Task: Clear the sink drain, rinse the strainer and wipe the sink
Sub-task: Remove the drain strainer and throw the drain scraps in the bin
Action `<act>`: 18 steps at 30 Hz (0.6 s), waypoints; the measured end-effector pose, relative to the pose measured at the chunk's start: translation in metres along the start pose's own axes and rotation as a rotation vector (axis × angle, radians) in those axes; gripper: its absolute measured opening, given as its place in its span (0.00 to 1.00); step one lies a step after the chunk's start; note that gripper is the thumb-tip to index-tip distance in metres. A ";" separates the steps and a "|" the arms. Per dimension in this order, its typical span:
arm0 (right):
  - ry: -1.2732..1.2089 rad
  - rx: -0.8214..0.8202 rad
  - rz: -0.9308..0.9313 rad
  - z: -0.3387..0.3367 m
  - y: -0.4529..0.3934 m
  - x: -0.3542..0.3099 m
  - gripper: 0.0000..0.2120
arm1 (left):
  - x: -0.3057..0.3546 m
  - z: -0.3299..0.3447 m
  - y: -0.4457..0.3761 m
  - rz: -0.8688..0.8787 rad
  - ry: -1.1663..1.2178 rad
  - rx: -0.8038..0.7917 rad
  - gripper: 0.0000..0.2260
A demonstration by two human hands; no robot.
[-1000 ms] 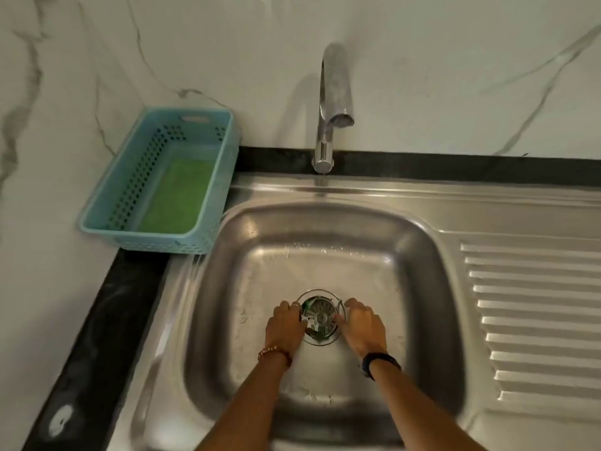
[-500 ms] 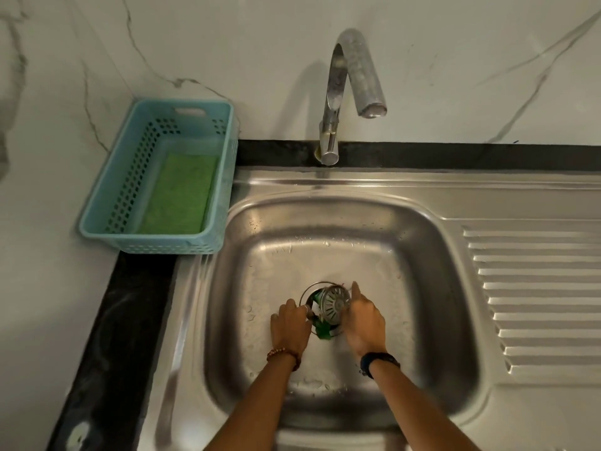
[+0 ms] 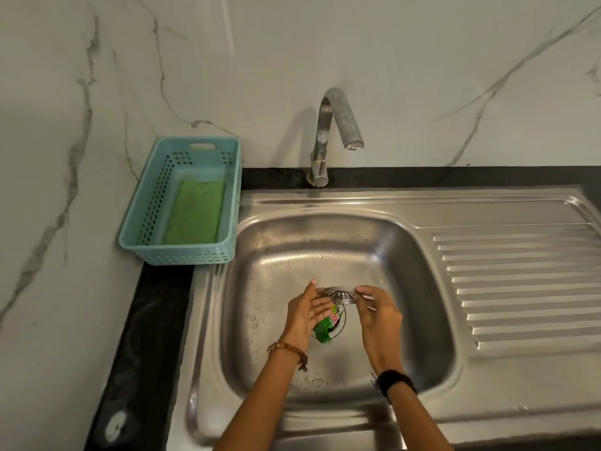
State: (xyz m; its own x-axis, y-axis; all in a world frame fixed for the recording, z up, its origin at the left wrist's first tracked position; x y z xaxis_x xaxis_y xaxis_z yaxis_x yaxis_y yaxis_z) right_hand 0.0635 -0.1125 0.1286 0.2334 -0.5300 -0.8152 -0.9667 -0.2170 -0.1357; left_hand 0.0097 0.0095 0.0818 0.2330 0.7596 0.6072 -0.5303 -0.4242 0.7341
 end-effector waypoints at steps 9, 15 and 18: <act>-0.551 0.036 0.274 -0.034 -0.025 0.014 0.10 | 0.017 0.040 0.036 0.161 -0.039 -0.055 0.18; -0.489 0.102 0.257 -0.084 -0.083 0.044 0.16 | 0.013 0.123 0.025 0.316 -0.214 -0.070 0.14; -0.500 0.145 0.241 -0.108 -0.119 0.061 0.17 | 0.003 0.168 0.012 0.416 -0.293 -0.018 0.09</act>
State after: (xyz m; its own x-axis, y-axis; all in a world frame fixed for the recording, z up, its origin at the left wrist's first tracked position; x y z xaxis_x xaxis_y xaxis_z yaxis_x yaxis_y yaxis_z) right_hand 0.2037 -0.2076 0.1554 -0.0390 -0.0902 -0.9952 -0.9992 -0.0050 0.0396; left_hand 0.1414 -0.0761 0.1432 0.2168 0.3570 0.9086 -0.6402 -0.6507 0.4084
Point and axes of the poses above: each hand's wrist, its own y-axis away from the middle knuckle, its own z-axis out of the palm, x = y × z, the point moved 3 cm from there along -y, towards the middle knuckle, and after that the axes turned 6 degrees about x, right-handed, at the moved point
